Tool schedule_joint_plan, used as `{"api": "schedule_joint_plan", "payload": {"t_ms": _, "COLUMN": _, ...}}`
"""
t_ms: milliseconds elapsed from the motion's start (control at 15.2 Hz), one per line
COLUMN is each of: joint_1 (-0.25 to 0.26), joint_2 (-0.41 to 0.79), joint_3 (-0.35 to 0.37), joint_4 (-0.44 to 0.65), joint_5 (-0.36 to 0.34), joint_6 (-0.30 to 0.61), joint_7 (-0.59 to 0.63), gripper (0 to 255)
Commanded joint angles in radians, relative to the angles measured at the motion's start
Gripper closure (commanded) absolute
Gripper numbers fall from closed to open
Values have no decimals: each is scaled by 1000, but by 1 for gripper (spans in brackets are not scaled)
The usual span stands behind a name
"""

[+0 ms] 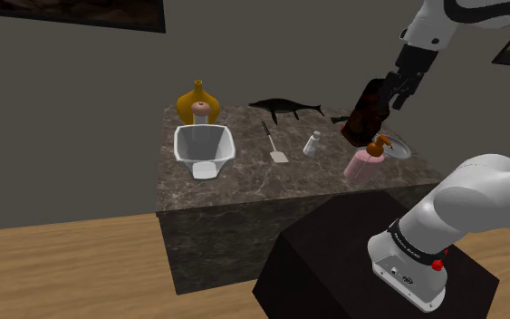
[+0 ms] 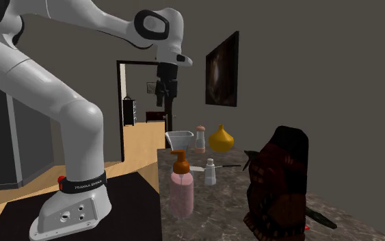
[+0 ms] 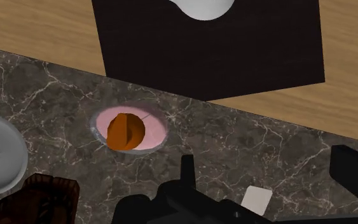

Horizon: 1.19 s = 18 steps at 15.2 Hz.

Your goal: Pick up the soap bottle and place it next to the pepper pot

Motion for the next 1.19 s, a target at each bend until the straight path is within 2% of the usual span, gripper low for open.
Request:
{"api": "schedule_joint_plan", "payload": {"t_ms": 0, "joint_1": -21, "joint_2": -9, "joint_3": -37, "joint_4": -53, "joint_5": -44, "joint_6": 62, "joint_7": -43, "gripper": 0}}
{"api": "schedule_joint_plan", "payload": {"t_ms": 396, "joint_1": -87, "joint_2": 4, "joint_3": -155, "joint_4": -174, "joint_5": -171, "joint_6": 252, "joint_7": -155, "gripper": 0}}
{"api": "schedule_joint_plan", "payload": {"t_ms": 726, "joint_1": -139, "joint_2": 80, "joint_3": -271, "joint_4": -234, "joint_5": -274, "joint_6": 441, "joint_7": -249, "gripper": 0}}
{"api": "schedule_joint_plan", "payload": {"t_ms": 1122, "joint_1": -143, "joint_2": 121, "joint_3": -296, "joint_4": -280, "joint_5": -294, "joint_6": 527, "joint_7": -248, "gripper": 0}}
